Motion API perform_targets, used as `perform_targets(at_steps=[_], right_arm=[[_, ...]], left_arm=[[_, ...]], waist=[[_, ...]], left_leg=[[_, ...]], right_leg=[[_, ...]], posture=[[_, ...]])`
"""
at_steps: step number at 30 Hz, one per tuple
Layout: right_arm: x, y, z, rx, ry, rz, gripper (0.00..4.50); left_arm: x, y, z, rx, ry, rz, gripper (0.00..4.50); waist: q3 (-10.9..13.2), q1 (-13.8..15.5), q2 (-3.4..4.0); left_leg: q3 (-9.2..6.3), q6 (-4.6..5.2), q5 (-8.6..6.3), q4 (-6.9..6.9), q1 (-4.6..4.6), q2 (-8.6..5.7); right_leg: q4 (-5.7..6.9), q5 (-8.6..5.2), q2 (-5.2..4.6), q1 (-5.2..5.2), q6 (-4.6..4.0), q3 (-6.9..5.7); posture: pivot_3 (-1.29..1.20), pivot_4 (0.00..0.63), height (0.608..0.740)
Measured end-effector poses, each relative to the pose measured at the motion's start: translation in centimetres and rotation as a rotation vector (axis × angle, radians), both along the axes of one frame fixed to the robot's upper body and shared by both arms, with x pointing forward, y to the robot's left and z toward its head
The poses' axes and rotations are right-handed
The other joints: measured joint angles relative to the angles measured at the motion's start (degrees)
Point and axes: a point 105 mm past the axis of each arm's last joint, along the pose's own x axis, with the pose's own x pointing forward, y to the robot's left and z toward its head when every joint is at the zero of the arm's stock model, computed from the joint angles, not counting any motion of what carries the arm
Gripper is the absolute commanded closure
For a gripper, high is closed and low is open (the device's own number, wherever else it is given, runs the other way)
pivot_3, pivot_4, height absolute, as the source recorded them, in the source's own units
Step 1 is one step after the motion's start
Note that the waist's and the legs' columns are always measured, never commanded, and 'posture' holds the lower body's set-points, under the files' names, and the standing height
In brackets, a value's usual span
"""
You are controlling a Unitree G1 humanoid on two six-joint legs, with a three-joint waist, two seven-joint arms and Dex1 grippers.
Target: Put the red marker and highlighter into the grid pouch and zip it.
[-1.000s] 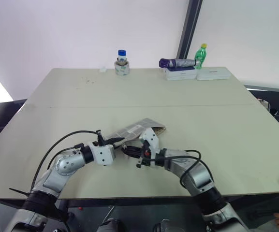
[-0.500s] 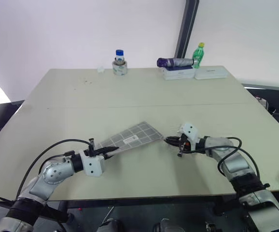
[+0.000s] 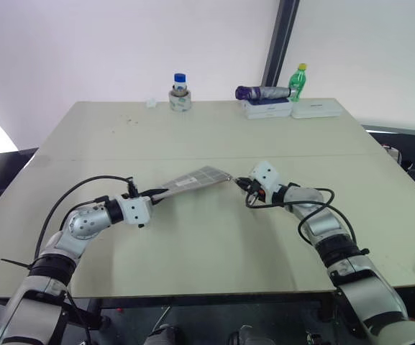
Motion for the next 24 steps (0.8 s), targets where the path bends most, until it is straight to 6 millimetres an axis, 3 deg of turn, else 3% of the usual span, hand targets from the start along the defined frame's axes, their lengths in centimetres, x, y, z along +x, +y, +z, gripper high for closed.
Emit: perform_targets(at_steps=[1,4,5,8,11,16,20,24], right_arm=[[0.2,0.0,-0.2,-0.005,-0.002,-0.014,4.50],[0.3,-0.9,-1.4,-0.019,0.025,-0.048,3.63],[0.2,-1.0,-1.6,-0.021,0.030,-0.045,3.01],[-0.1,-1.4,-1.8,0.004,0.050,-0.040,1.67],[-1.1,-2.6,-1.2,0.007,0.055,-0.007,0.17],[-4.1,-5.2,0.5,0.066,0.065,0.058,0.07],[-5.9,-6.6,2.1,0.186,0.067,0.058,0.07],[-8.4,-9.2,2.2,0.183,0.097,0.028,0.07]], left_arm=[[0.1,0.1,-0.4,-0.002,0.020,0.007,3.51],[0.0,0.7,-1.7,0.000,0.078,0.028,2.07],[-0.1,0.6,-2.0,-0.012,0.086,0.028,1.41],[-0.5,0.6,-1.7,-0.045,0.085,0.023,0.09],[-1.4,1.9,-0.9,-0.125,0.111,0.038,0.00],[-3.8,5.8,0.5,-0.287,0.204,0.145,0.00],[-6.1,7.3,0.9,-0.473,0.336,0.218,0.00],[-8.4,10.6,0.6,-0.562,0.422,0.383,0.00]], waist=[[0.00,0.01,0.00],[0.00,-0.06,0.00],[0.00,-0.10,0.00],[0.00,-0.18,0.00],[0.01,-0.25,0.02],[0.01,-0.34,0.02],[0.01,-0.29,0.02],[0.01,0.00,0.02]], left_leg=[[0.02,0.00,0.00,0.00,0.00,-0.01],[0.02,-0.01,0.00,0.00,-0.01,0.00],[0.01,-0.01,0.01,0.00,-0.01,0.02],[-0.02,-0.03,0.02,0.01,-0.01,0.03],[-0.04,-0.03,0.02,-0.02,0.00,0.08],[-0.13,-0.02,0.01,-0.06,0.03,0.10],[-0.23,0.01,-0.02,-0.06,0.08,0.09],[-0.28,0.38,-0.25,-0.07,0.11,0.03]], right_leg=[[0.00,-0.01,0.00,0.00,0.01,0.00],[0.00,-0.01,0.00,-0.01,0.02,0.00],[0.00,-0.01,0.00,-0.01,0.02,0.01],[0.03,-0.01,0.00,-0.01,0.01,0.01],[0.02,-0.01,-0.03,-0.01,0.02,0.05],[0.01,-0.01,-0.04,0.02,0.01,0.06],[0.02,-0.01,-0.15,0.11,0.00,0.07],[-0.01,-0.02,-0.27,0.17,-0.01,0.03]], posture=[[0.00,0.150,0.738],[0.00,0.150,0.738],[0.00,0.150,0.738],[0.00,0.150,0.738],[0.00,0.150,0.738],[0.00,0.150,0.738],[0.00,0.150,0.738],[0.00,0.150,0.738]])
